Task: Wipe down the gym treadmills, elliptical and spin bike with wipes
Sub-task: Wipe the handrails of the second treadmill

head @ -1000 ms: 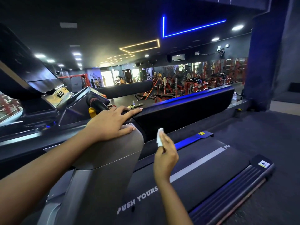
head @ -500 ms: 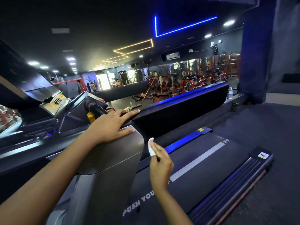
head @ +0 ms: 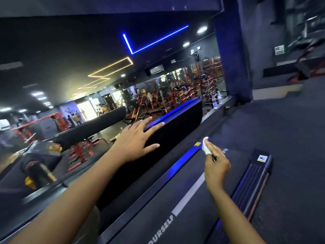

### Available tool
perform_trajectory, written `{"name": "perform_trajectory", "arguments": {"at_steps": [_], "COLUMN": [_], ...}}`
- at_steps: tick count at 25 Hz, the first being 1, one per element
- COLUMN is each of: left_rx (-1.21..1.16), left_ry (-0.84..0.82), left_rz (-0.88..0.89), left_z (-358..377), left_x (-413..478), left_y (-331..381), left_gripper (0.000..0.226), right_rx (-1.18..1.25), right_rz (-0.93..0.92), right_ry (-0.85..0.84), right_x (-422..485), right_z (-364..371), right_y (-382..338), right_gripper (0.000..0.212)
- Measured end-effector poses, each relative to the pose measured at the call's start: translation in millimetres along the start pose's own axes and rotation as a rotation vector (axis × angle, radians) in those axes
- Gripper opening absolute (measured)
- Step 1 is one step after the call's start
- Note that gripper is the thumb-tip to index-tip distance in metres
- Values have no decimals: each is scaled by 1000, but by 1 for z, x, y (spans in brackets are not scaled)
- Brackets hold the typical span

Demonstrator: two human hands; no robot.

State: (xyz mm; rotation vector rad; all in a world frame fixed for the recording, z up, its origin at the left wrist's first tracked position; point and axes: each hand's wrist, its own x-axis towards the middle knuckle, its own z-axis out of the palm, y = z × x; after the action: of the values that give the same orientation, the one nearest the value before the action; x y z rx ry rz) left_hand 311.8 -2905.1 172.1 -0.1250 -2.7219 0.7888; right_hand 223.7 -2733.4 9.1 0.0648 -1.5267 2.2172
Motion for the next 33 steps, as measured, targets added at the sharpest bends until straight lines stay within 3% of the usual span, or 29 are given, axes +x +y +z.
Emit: {"name": "perform_trajectory", "arguments": {"at_steps": [4,8,12,14,21,27,33], "left_rx": [79,52,-21,-32,-40,-33,-22], "left_ry": [-75,-119,-57,-66,-53,-74,-94], "left_rz": [8,37,34,29,20,21,1], "left_z": [16,23,29,32,31,29,27], "left_x": [59,68,66,65,65,66,68], "left_y": [10,16,14,13,15,15,15], "left_gripper": [71,68,69,69,64,63,65], "right_rx": [0,-45,-91,-74,0,258,399], "right_rz": [-84,-176,-320,-327,33,407,507], "right_ry": [7,-115,-320,-317,-217,-108,-39], "right_x": [98,177,207,204,177,116,32], "right_z": [1,39,76,79,80,85,94], "right_y": [9,2,16,28,54,76,52], "right_gripper": [48,47,57,60,48,39,33]}}
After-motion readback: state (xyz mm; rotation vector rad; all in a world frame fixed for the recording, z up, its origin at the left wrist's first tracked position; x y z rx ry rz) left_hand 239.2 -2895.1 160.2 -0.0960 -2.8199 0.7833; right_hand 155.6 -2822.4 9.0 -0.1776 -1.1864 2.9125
